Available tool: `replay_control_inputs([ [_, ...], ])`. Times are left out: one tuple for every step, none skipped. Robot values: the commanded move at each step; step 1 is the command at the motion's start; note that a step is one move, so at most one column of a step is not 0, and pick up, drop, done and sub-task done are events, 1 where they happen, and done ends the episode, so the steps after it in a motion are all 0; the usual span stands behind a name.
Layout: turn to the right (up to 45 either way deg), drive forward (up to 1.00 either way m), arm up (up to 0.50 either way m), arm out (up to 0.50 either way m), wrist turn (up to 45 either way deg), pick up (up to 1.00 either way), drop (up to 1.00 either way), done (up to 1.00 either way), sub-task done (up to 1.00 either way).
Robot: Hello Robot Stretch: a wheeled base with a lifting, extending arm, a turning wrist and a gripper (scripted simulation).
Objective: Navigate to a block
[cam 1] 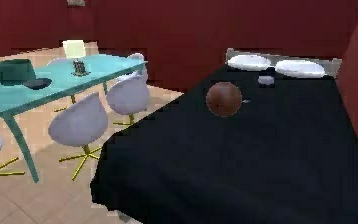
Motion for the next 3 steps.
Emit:
replay_control_inputs([
  [-45.0,0.00,0.00,0.00,0.0,0.00,0.00,0.00,0.00],
  [-45.0,0.00,0.00,0.00,0.0,0.00,0.00,0.00,0.00],
  [0.0,0.05,0.00,0.00,0.0,0.00,0.00,0.00,0.00],
])
